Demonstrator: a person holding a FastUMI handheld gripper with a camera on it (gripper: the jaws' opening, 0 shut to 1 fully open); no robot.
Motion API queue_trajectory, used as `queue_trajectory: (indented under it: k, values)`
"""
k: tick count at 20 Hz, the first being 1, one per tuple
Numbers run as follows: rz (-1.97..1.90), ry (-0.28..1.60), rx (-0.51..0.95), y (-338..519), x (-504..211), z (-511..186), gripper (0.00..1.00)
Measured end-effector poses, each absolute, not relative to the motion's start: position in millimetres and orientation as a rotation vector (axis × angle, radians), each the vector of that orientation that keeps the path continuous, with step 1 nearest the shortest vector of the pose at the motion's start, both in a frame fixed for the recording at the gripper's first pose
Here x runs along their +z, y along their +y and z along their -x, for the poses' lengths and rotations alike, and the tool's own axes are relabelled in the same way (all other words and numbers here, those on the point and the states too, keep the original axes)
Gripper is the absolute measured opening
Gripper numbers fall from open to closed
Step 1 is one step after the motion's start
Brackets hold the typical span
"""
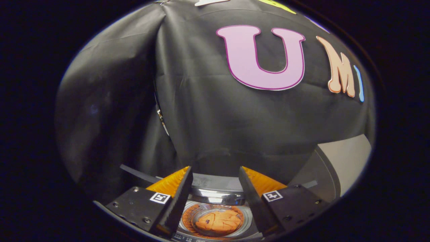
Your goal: Put the clothes into the washing machine and then close the washing machine lid.
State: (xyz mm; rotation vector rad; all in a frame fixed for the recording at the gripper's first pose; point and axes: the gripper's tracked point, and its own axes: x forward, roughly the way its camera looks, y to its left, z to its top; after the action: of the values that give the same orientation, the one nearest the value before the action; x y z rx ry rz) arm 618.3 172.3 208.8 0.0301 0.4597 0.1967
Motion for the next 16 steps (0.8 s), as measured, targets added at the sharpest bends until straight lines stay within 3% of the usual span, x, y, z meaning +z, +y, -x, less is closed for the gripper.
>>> queue_trajectory:
  k: [8,11,16]
  values:
    - [-0.042,0.404,0.226,175,213,-623,0.85]
    - [-0.041,0.522,0.241,177,193,-620,0.84]
    - [-0.115,0.444,0.242,173,239,-647,0.85]
